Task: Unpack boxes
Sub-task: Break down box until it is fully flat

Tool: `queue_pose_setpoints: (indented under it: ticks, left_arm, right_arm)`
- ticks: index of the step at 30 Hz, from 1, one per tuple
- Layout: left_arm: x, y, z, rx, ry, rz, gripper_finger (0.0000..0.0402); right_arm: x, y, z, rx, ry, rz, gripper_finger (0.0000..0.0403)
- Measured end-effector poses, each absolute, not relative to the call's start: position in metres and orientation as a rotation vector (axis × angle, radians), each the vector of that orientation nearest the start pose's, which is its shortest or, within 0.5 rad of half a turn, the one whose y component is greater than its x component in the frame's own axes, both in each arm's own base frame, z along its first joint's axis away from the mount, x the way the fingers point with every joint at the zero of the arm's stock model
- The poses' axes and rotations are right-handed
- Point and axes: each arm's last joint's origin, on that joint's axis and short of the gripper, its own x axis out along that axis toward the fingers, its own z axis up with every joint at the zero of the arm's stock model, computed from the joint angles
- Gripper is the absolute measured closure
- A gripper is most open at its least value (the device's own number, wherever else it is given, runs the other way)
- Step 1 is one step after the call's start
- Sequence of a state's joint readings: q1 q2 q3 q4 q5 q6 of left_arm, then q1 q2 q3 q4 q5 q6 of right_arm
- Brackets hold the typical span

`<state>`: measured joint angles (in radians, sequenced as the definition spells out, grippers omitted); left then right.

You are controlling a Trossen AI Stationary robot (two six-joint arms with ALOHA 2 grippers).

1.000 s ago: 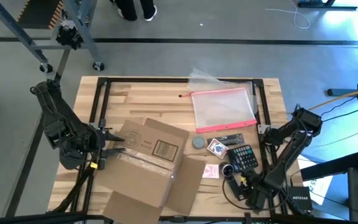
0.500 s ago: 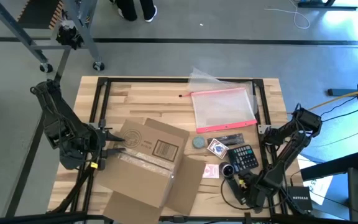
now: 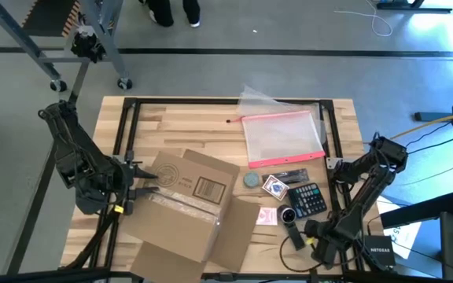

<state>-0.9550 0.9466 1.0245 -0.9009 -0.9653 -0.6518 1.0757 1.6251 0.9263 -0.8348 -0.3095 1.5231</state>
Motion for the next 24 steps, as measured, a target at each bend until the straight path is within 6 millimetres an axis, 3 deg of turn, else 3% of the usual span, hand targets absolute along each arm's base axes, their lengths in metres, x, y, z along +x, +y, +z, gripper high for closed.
queue_pose_setpoints:
  ticks: [11,24]
  left_arm:
    - [0.115,-0.121,0.333,0.041,0.439,0.162,0.0261]
    - [0.115,-0.121,0.333,0.030,0.439,0.164,0.0261]
  right_arm:
    - [0.117,0.251,0.140,0.367,1.804,-0.160,0.0211]
    - [0.153,0.234,0.141,0.430,1.616,-0.283,0.0211]
